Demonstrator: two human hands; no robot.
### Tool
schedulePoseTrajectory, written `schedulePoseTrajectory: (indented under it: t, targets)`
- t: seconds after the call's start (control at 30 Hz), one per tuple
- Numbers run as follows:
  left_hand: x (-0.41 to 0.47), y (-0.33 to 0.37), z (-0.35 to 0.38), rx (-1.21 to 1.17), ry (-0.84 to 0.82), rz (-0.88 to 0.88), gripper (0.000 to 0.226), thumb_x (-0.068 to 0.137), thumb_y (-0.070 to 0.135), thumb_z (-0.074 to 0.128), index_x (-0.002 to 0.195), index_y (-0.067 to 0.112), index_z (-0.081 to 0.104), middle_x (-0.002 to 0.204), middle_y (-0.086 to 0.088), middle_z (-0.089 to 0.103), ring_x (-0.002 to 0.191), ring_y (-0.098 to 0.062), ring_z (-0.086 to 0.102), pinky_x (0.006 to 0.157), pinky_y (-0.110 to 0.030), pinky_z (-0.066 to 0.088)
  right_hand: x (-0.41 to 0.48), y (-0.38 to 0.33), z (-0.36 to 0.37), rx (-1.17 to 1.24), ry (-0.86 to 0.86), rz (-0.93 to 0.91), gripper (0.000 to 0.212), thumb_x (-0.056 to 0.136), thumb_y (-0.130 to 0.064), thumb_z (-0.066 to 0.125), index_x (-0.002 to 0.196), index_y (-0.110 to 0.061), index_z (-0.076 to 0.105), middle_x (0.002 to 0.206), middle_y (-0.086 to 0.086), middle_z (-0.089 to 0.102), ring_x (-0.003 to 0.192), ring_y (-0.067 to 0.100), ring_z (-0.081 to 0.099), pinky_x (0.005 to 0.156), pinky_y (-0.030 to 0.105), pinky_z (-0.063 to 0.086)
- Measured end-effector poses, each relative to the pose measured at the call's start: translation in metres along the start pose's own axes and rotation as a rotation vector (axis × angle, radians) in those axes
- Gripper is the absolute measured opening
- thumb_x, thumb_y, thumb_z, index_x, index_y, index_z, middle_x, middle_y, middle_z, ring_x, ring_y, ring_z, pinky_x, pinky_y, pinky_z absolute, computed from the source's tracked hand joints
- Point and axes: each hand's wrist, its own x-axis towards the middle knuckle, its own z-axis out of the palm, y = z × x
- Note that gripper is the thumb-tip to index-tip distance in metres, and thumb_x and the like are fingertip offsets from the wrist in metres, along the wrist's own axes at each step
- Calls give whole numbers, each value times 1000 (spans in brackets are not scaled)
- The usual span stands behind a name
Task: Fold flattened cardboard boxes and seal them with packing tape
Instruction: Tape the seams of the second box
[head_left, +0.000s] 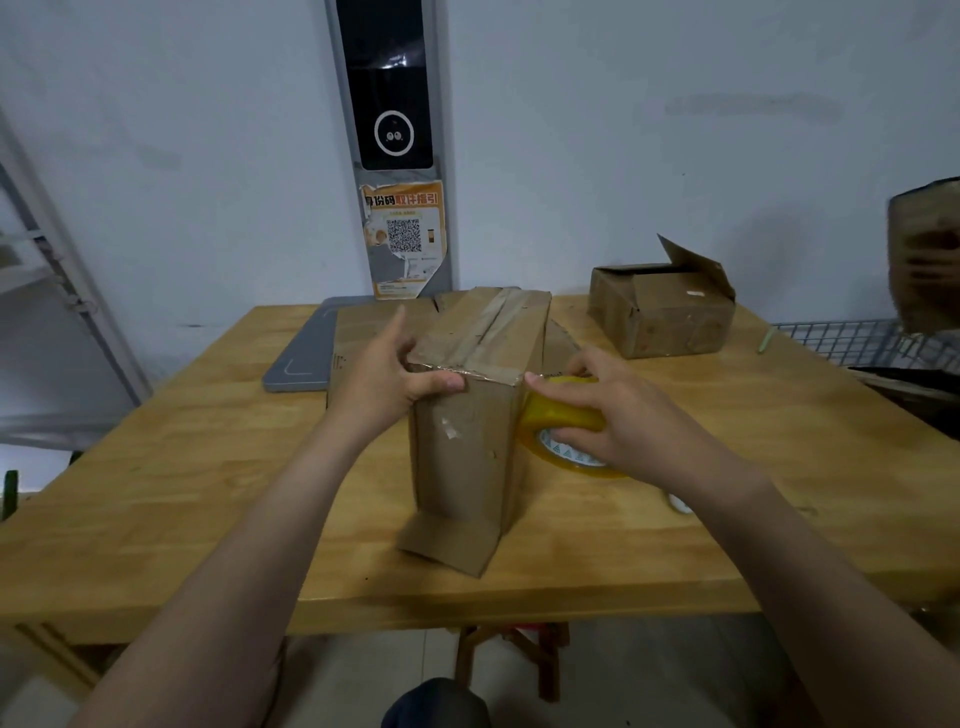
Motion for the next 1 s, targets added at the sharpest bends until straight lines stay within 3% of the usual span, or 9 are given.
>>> schedulePoseTrajectory:
  t: [0.07,0.13,0.2,0.27,0.37,0.4,0.63,0.87,1.0]
  targets:
    - [0,-9,-4,-94,22,-35,82,81,29,84,151,8,47,137,-4,65,131,-17,56,91,-16,45,3,-2,0,39,-4,1,67,93,-36,70,147,-56,35,124,-12,38,113,7,41,93,28,46]
    - [-2,-16,-6,-182,46,-8,42,87,18,78,128,11,68,96,13,78,105,-13,72,68,-8,49,7,-5,1,54,-15,-1,68,93,-36,71,146,-58,34,125,-13,38,113,7,41,95,28,46]
    - [-5,-20,-12,-213,51,26,34,88,14,77,120,21,69,79,25,74,86,2,72,62,-7,49,9,-9,4,65,-25,-8,69,92,-36,71,145,-59,34,125,-13,39,113,7,41,94,29,46]
    - [-7,-26,-21,-210,68,9,35,85,19,80,118,26,71,81,27,74,86,9,70,68,-11,54,11,-12,7,75,-38,-9,70,92,-36,72,145,-60,33,124,-13,39,112,7,42,94,29,46]
    - [-9,-39,-32,-188,157,-73,17,75,40,84,86,27,81,86,8,79,92,-13,75,88,-43,61,14,-15,8,77,-47,2,70,92,-36,72,145,-59,33,122,-14,39,109,6,42,93,29,47]
    - [-12,-40,-34,-175,182,-79,21,71,47,84,77,26,81,84,5,79,90,-19,75,89,-49,60,15,-16,8,72,-47,1,70,92,-36,72,145,-59,33,122,-14,39,109,6,42,92,28,47]
    - [-22,-41,-30,-80,271,-30,14,88,33,78,75,29,78,73,13,76,73,-2,72,75,-30,57,17,-23,10,69,-55,14,69,91,-38,73,146,-56,37,122,-13,41,107,7,43,88,26,45]
    - [-28,-46,-35,-333,114,-84,22,104,12,55,106,5,76,98,-7,79,93,-22,77,85,-40,62,12,-24,5,99,-39,36,67,88,-39,75,144,-55,42,117,-12,45,102,6,45,86,27,48]
    - [-29,-47,-39,-328,70,-79,19,102,2,57,100,5,76,96,-5,79,93,-22,77,79,-32,63,11,-23,1,123,-49,28,66,86,-40,76,141,-56,44,117,-11,48,102,6,46,86,28,48]
